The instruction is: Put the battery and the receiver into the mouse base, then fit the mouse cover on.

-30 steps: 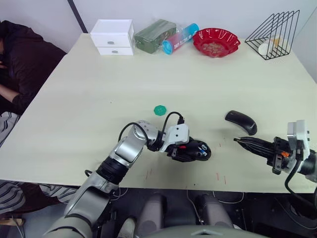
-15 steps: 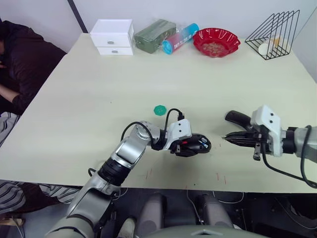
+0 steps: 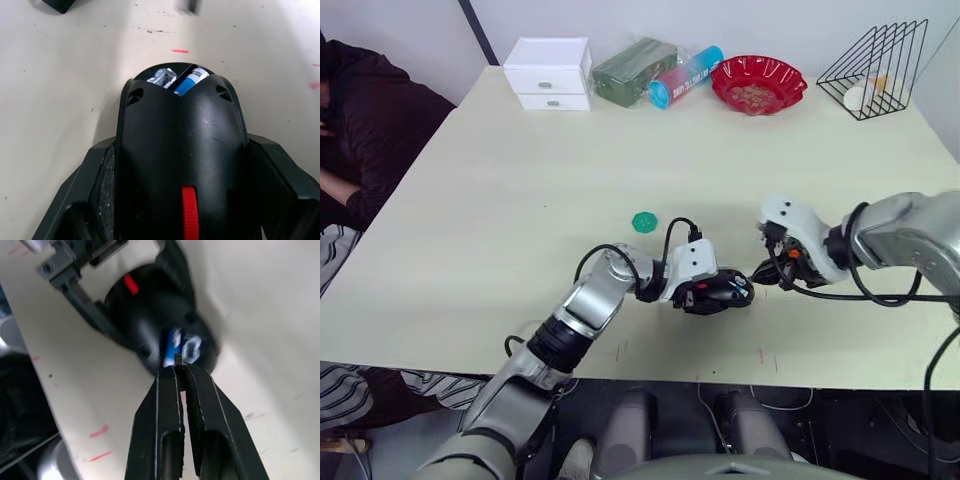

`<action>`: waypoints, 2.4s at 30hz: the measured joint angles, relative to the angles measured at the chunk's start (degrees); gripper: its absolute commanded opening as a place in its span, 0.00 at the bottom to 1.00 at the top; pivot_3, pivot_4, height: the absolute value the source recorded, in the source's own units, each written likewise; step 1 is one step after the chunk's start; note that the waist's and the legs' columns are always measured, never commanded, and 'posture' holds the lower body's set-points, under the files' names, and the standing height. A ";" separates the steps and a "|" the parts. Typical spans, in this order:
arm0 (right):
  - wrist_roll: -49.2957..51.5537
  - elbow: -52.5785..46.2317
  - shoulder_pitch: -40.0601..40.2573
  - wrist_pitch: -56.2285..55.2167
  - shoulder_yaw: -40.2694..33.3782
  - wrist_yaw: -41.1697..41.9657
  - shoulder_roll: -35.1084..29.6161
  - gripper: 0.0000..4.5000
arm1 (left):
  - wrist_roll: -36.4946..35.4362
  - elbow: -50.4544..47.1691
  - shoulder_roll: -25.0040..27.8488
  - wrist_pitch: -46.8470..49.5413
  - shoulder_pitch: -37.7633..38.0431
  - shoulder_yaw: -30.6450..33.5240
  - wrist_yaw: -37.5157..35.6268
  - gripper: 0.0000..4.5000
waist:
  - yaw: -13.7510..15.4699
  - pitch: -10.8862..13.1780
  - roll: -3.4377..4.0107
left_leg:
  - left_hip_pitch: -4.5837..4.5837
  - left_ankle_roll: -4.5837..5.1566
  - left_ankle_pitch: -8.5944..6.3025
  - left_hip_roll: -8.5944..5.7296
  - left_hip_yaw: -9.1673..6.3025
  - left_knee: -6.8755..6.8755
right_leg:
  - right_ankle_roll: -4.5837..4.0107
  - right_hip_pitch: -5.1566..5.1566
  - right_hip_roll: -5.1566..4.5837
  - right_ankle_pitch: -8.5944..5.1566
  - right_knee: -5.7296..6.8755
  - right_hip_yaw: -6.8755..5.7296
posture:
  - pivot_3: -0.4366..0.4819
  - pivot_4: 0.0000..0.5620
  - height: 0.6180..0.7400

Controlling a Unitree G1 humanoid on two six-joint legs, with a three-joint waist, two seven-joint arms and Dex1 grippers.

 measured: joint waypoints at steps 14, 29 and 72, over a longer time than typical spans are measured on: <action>9.52 15.62 -18.86 1.83 20.44 -8.71 -0.54 0.00 | 0.96 4.29 -1.16 -4.73 -1.83 -0.81 -1.28 0.65 | -0.03 0.00 0.01 | -0.01 0.00 0.00 0.01 0.05 0.02 | -0.02 -0.12 0.00 -0.01 0.15 0.05 | 0.48 0.27 1.00; 27.51 23.24 -22.33 1.85 25.74 -24.61 2.17 0.00 | 1.70 6.06 -2.10 -6.30 -2.70 -1.05 -2.26 0.65 | 0.02 0.00 0.01 | -0.04 0.01 0.00 0.02 0.05 0.03 | -0.01 -0.13 -0.04 -0.01 0.15 0.03 | 0.48 0.27 1.00; 38.18 32.34 -23.19 1.85 26.81 -43.34 8.49 0.00 | 2.11 6.32 -2.58 -6.37 -2.77 -0.92 -2.37 0.65 | -0.07 0.00 0.01 | -0.10 0.02 -0.01 0.03 0.01 0.02 | -0.01 -0.12 -0.05 -0.01 0.08 -0.04 | 0.48 0.27 1.00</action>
